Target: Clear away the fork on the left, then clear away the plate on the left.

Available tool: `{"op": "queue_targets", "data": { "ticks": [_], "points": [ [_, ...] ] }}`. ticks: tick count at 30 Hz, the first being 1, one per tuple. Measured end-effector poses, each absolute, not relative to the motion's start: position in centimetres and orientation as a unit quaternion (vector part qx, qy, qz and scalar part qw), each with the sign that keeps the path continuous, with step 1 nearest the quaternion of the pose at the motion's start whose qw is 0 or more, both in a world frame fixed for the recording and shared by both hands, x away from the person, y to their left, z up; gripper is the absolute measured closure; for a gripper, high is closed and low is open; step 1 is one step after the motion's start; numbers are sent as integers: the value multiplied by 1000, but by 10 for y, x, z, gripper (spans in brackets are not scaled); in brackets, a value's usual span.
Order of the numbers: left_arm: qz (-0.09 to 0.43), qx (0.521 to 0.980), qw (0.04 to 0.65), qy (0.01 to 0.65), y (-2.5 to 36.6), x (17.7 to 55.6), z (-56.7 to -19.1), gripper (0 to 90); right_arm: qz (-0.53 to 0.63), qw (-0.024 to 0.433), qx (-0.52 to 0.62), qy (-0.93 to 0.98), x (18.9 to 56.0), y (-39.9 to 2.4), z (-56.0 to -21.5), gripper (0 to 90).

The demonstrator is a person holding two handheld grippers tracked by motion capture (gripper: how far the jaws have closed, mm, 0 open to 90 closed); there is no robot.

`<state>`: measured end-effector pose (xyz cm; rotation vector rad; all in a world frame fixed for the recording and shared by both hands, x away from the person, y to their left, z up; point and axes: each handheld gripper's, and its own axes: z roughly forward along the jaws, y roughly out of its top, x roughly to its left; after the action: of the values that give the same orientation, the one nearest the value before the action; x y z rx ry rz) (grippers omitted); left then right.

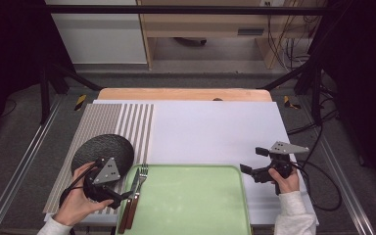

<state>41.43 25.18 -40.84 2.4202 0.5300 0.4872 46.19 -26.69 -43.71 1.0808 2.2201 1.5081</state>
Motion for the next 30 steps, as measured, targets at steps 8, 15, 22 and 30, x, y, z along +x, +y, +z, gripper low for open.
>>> {"op": "queue_targets", "data": {
  "ticks": [8, 15, 22, 30],
  "points": [
    [202, 920, 282, 181, 262, 417, -404, 36, 516, 124, 371, 762, 462, -267, -437, 6],
    [217, 920, 273, 176, 272, 418, -402, 32, 517, 124, 371, 761, 462, -267, -437, 6],
    [232, 924, 249, 171, 276, 418, -405, 12, 517, 124, 371, 761, 462, -267, -437, 6],
    [256, 932, 209, 151, 280, 415, -411, 5, 516, 124, 372, 761, 462, -267, -437, 5]
  ]
}}
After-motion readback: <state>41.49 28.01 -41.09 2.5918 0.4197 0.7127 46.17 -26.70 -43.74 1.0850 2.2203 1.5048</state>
